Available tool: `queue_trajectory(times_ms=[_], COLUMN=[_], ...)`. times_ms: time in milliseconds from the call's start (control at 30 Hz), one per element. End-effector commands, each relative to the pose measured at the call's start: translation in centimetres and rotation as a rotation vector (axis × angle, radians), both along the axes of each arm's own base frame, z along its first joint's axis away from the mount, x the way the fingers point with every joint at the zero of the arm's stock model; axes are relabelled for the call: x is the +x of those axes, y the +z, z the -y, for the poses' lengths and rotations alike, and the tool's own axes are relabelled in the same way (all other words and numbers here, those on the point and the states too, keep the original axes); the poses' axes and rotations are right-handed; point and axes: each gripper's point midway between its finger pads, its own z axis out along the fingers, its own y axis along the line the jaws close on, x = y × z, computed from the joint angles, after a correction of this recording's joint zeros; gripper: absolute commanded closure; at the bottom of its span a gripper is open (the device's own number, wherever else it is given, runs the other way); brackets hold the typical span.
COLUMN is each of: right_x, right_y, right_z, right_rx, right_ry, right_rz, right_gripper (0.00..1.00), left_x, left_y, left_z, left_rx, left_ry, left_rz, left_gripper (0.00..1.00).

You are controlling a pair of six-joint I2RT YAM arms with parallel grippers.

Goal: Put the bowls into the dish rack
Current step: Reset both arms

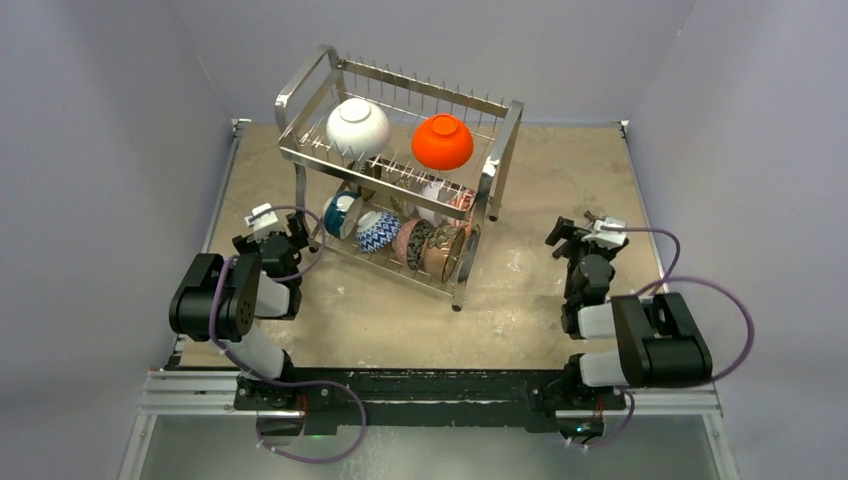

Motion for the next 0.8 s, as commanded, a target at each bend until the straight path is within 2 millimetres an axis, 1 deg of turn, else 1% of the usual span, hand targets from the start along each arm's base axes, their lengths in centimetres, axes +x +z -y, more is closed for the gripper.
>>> queue_trajectory(times_ms=[0,33,67,100,133,167,200,333,633,667,733,767], right_x=[0.7,1.1,1.7,2.5,3.4,4.0,4.2,3.8,3.9,3.9,3.8,3.8], right_y=[3.9,3.7,4.0,3.5,2.2,1.8,2.0,2.1,2.2,2.2,2.1,2.2], right_z=[-0.2,-1.2,-2.1,-1.9,-1.8,-1.2,-0.7,-0.1,-0.1,-0.1,-0.1,-0.1], right_rx=[-0.089,-0.134,-0.162,-0.154,-0.110,-0.107,-0.112,-0.093,-0.095,-0.096,-0.095,-0.096], right_ry=[0.018,0.070,0.106,0.087,0.076,0.041,0.008,-0.031,-0.031,-0.031,-0.031,-0.031], right_rz=[0.208,0.207,0.215,0.172,0.100,0.074,0.085,0.089,0.094,0.093,0.093,0.093], right_gripper=[0.01,0.01,0.01,0.01,0.01,0.01,0.01,0.01,0.01,0.01,0.01,0.01], left_x=[1.7,1.7,1.6,1.7,1.9,1.9,2.0,2.1,2.2,2.5,3.1,3.1], left_y=[2.1,2.0,1.8,1.9,2.0,1.8,1.7,1.8,1.7,1.7,1.3,1.4], left_z=[3.8,3.9,3.9,4.0,4.1,4.3,4.4,4.4,4.5,4.8,6.3,6.4], left_rx=[0.024,0.018,0.013,0.018,0.025,0.024,0.022,0.025,0.028,0.036,0.052,0.052], left_ry=[-0.196,-0.199,-0.199,-0.204,-0.214,-0.225,-0.229,-0.231,-0.235,-0.260,-0.356,-0.363], left_rz=[0.097,0.087,0.071,0.080,0.085,0.069,0.058,0.066,0.061,0.054,0.023,0.027], left_gripper=[0.01,0.01,0.01,0.01,0.01,0.01,0.01,0.01,0.01,0.01,0.01,0.01])
